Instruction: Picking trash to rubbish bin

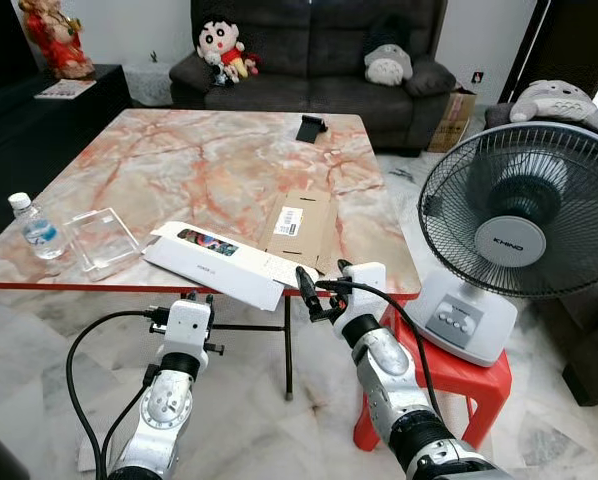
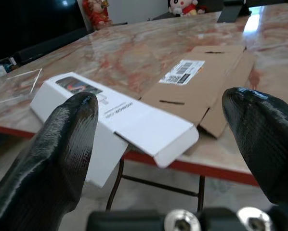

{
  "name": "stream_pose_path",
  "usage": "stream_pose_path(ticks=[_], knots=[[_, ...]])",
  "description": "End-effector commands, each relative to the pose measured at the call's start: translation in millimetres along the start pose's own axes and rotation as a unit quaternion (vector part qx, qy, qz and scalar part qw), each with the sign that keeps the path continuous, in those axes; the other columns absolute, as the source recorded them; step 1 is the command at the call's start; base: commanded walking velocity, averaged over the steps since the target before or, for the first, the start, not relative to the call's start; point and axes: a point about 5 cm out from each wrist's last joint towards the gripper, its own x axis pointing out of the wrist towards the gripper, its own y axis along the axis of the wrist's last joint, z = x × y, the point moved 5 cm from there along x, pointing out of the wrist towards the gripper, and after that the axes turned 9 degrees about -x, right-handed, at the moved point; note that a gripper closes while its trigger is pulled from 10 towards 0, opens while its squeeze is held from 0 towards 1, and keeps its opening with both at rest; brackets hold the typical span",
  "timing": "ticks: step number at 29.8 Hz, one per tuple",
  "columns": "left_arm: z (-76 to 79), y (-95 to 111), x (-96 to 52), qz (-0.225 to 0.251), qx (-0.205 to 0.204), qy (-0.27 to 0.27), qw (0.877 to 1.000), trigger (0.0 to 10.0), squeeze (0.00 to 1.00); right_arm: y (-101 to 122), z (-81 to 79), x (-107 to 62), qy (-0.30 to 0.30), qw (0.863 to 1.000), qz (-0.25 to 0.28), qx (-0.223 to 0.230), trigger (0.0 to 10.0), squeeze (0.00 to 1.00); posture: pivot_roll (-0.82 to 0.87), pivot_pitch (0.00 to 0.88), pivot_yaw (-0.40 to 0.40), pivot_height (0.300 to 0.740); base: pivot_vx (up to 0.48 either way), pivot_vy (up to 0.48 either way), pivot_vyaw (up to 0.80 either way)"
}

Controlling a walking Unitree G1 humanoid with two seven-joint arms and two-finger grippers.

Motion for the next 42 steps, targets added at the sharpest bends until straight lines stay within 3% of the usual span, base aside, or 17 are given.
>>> stream_pose_path(ticks=[1, 10, 14, 18, 42], knots=[[2.1, -0.2, 1.0, -0.005, 0.000, -0.005, 1.000, 10.0, 0.00, 2.1, 0.1, 0.2, 0.000, 1.000, 0.004, -0.006, 10.0, 0.00, 0.05, 0.000, -0.032, 0.740, 0.000, 0.000, 0.00], [0.6, -1.1, 2.3, -0.011, 0.000, -0.002, 1.000, 10.0, 0.00, -1.2, -1.0, -0.3, 0.002, 1.000, -0.006, -0.016, 10.0, 0.00, 0.05, 0.000, -0.034, 0.740, 0.027, 0.000, 0.00], [-0.4, -0.1, 3.0, -0.010, 0.000, 0.001, 1.000, 10.0, 0.00, 1.4, -3.0, 0.7, 0.007, 1.000, -0.001, -0.020, 10.0, 0.00, 0.05, 0.000, -0.035, 0.740, 0.336, 0.000, 0.71], [-1.6, 2.3, 4.2, -0.006, 0.000, 0.004, 1.000, 10.0, 0.00, 3.1, -1.7, 1.8, 0.000, 1.000, 0.002, -0.002, 10.0, 0.00, 0.05, 0.000, -0.036, 0.740, 0.346, 0.000, 0.00], [-2.0, 18.6, 10.1, 0.022, -0.004, 0.003, 1.000, 10.0, 0.00, 9.5, -6.5, 4.4, 0.006, 1.000, 0.017, 0.004, 10.0, 0.00, 0.06, 0.000, -0.031, 0.740, 0.376, 0.000, 0.00]])
